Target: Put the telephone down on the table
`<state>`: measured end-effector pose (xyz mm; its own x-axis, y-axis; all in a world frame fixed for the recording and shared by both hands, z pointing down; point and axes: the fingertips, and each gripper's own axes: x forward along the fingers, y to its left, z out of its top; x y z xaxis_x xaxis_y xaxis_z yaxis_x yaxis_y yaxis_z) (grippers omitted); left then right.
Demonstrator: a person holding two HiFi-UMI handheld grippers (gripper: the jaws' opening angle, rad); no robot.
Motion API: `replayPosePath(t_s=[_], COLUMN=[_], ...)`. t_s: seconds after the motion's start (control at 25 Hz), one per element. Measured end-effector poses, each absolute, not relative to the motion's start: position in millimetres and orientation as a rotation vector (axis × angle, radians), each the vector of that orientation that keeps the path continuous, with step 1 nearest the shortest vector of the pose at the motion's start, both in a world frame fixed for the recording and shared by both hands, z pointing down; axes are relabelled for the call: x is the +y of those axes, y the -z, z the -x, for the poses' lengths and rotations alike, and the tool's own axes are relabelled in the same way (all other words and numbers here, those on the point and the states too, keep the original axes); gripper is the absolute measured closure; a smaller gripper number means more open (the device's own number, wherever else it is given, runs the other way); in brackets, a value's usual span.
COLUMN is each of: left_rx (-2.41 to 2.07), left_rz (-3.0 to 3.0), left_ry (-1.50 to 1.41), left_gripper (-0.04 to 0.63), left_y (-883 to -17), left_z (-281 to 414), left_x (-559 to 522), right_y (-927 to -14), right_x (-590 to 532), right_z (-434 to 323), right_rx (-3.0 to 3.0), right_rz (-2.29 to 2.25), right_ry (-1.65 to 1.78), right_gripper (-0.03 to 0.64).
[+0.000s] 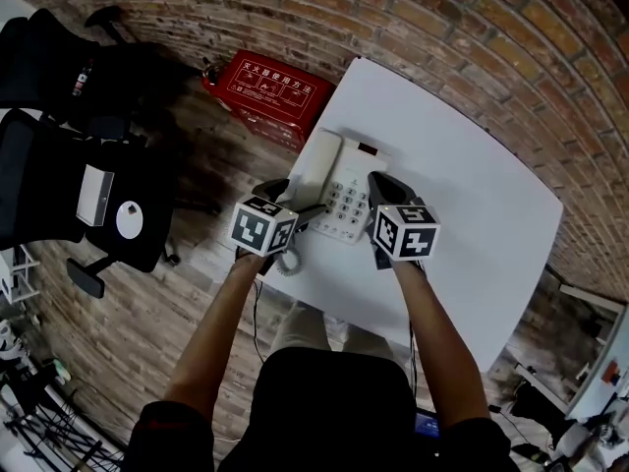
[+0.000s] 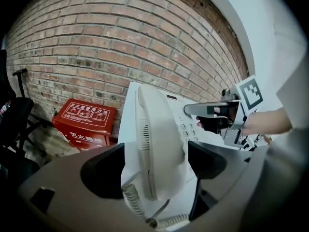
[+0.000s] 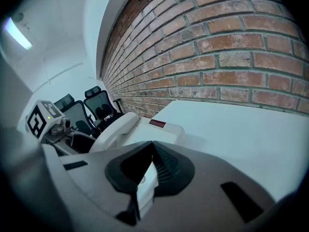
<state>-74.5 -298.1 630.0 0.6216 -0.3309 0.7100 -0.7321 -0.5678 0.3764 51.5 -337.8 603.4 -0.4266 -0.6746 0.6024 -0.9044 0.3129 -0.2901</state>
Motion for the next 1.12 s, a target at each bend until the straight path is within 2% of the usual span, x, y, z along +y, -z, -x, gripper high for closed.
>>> replayPosePath(t_s=[0.52, 0.68, 0.92, 1.12], left_rx=[-0.831, -0.858, -0.876, -0.891], left_rz=[-2.298, -2.361, -2.441, -2.543], left_ry=[-0.659, -0.611, -0.538, -0.462], left_gripper=[0.181, 0.233, 0.268, 0.357], left_y=[-568.4, -539.2, -497.5, -457.0], left_z=[65.7, 64.3, 52.3, 41.4], left_x=[-295.9, -293.2, -292.9, -294.6], right_y=[-558.0, -535.2, -494.0, -455.8], right_x=[-322.6, -310.6, -299.1, -292.7], right_z=[-50.3, -46.5, -47.2, -46.4], right_rx=[-2.3, -2.333, -2.399, -2.462], right_rz=[-1.359, -1.356, -1.361, -1.376], right_ry=[-0.769, -0.735, -0.659, -0.595], right_gripper=[0.604, 0.604, 0.604, 0.604])
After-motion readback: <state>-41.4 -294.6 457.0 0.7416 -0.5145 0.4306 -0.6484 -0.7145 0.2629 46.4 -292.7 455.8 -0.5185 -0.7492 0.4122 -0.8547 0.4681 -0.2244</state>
